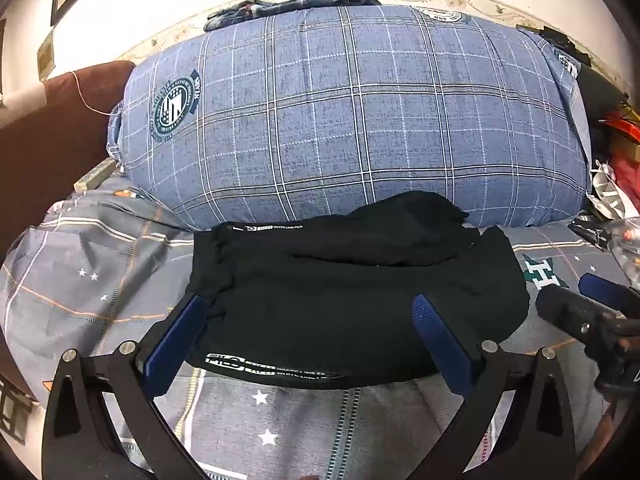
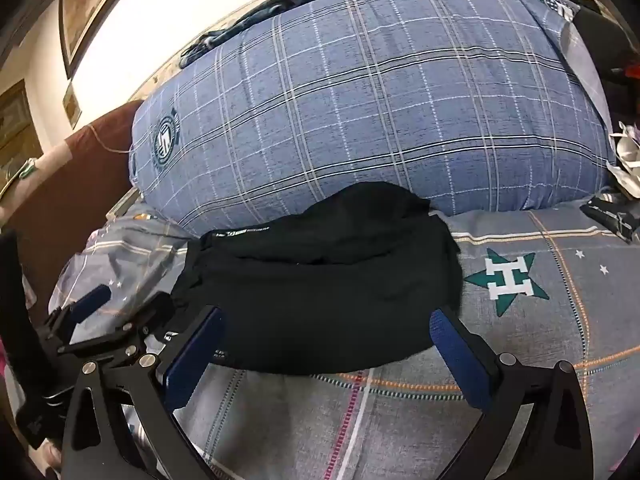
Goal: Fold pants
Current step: 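Approach the black pants with both grippers open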
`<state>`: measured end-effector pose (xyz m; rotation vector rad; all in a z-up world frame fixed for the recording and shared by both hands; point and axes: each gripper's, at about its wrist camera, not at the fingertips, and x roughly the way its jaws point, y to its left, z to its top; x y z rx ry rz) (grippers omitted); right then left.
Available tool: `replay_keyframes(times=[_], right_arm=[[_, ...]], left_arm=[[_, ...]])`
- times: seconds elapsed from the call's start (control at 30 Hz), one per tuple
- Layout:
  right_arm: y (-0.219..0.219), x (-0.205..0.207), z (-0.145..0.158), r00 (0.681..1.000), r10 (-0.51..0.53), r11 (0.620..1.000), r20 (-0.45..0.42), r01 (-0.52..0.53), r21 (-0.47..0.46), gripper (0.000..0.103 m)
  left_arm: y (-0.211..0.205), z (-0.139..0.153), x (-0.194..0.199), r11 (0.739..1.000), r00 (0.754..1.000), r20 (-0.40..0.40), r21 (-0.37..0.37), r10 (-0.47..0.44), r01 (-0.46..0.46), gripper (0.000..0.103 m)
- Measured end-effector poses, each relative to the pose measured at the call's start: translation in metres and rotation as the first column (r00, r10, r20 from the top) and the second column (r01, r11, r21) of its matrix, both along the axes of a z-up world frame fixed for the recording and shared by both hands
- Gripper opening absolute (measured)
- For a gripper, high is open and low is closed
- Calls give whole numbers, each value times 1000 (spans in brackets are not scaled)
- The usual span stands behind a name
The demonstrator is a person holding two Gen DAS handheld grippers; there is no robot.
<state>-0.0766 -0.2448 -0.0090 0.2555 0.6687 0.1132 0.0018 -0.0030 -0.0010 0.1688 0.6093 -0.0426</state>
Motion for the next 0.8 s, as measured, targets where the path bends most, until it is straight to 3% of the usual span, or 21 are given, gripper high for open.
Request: replay_keyframes(times=[0.07,0.1,0.23,0.4,0.53,0.8], right_arm=[[-3,1,-1,1000,2,1000,-6,-2,10,103],[-6,0,-1,1000,-1,1000,-7,1,16,103],[12,-1,-5,999,30,999,-24,-31,-22,103],[2,0,-8,999,14,1000,-38,-13,14,103],[-9,3,-14,998,-11,999,-63,14,44,103],[-17,3,-20,996,-36,997,-83,41,65,102]], left_arm=[[-1,1,3,1000,1000,-9,-15,6,-6,103],[6,6,-6,999,999,34,-46,11,-9,103],[14,9,-3,998,999,-17,-61,30,-31,103],[27,-11,5,994,997,-60,-95,54,-59,103],[31,-24,1,987,997,-37,-146,68,-72,103],[21,-28,0,994,997,-75,-107,13,-21,103]])
